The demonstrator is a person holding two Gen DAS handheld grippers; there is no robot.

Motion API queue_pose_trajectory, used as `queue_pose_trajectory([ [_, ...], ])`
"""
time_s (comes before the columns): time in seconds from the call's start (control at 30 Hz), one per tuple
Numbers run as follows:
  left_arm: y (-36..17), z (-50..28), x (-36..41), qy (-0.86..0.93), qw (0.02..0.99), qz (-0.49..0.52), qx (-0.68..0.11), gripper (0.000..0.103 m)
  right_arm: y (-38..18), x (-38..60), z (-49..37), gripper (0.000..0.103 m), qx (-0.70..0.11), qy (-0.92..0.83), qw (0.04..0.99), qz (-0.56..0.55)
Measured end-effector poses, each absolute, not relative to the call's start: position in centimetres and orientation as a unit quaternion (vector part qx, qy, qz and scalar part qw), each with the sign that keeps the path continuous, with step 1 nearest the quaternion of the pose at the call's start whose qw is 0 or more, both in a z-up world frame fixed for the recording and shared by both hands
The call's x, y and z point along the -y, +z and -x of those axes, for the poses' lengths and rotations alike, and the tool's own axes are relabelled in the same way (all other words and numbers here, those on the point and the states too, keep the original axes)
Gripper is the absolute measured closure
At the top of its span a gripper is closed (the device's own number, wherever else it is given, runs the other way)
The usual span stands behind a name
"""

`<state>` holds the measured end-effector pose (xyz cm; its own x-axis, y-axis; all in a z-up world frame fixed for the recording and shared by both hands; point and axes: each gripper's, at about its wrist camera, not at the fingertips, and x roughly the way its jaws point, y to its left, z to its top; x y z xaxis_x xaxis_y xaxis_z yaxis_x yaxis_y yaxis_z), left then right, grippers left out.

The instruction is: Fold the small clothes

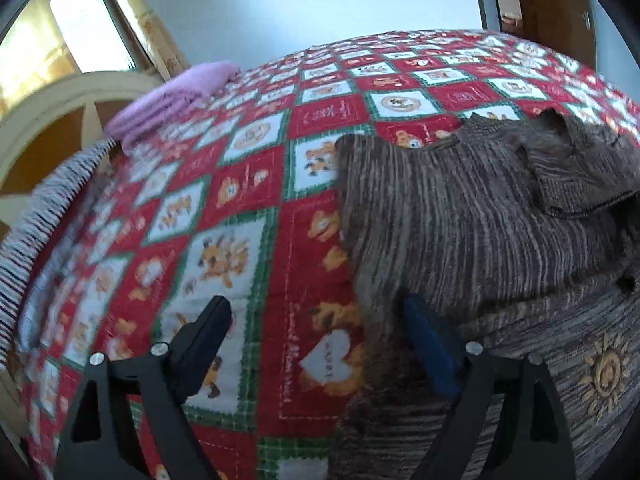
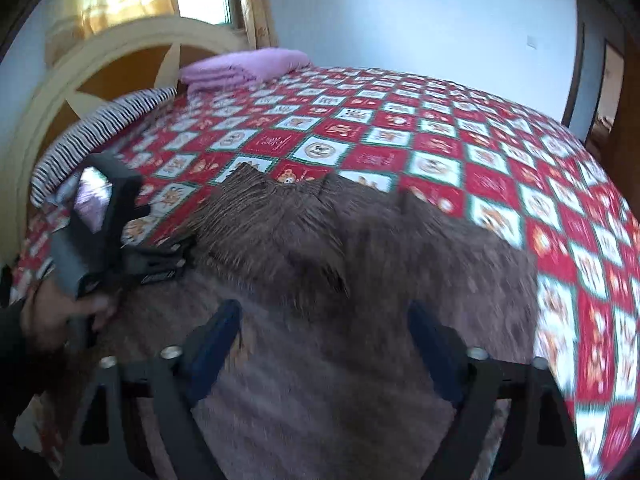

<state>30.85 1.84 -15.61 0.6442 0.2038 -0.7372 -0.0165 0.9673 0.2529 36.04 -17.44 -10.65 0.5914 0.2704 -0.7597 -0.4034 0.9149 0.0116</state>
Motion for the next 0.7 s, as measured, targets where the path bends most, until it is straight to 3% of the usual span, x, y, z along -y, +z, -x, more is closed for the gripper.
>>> queue_pose_trajectory([
  [0.07, -15.9, -30.9, -3.3, 0.060, 0.901, -0.076, -0.423, 0.004, -12.3, 15.7, -38.2, 0.031, -0.421, 0.177, 0.883, 0.110],
  [0.13, -16.2, -31.3, -4.2, 0.051, 0.899, -0.049, -0.432, 0.002, -14.3, 14.7, -40.2, 0.043, -0.439, 0.160, 0.875, 0.130],
  [0.17, -16.3, -31.3, -4.6, 0.047, 0.898, -0.035, -0.436, 0.001, -15.1, 14.6, -41.0, 0.064, -0.441, 0.148, 0.873, 0.146],
  [0.2, -16.4, -31.4, -4.6, 0.045, 0.898, -0.029, -0.437, 0.001, -15.8, 15.1, -41.7, 0.077, -0.445, 0.129, 0.874, 0.149],
  [0.4, -16.7, -31.2, -5.4, 0.034, 0.899, 0.004, -0.436, 0.000, -15.4, 26.5, -42.3, 0.077, -0.449, 0.016, 0.892, -0.042],
  [0.6, -16.7, -31.2, -5.5, 0.033, 0.900, 0.007, -0.435, 0.000, -14.0, 27.5, -40.4, 0.075, -0.441, 0.080, 0.890, -0.083],
  [0.63, -16.7, -31.2, -5.5, 0.034, 0.900, 0.006, -0.435, 0.000, -13.8, 26.5, -40.6, 0.071, -0.439, 0.100, 0.889, -0.081],
  [0.7, -16.6, -31.2, -5.4, 0.037, 0.900, 0.001, -0.433, 0.000, -13.2, 23.7, -41.0, 0.039, -0.430, 0.134, 0.891, -0.049],
])
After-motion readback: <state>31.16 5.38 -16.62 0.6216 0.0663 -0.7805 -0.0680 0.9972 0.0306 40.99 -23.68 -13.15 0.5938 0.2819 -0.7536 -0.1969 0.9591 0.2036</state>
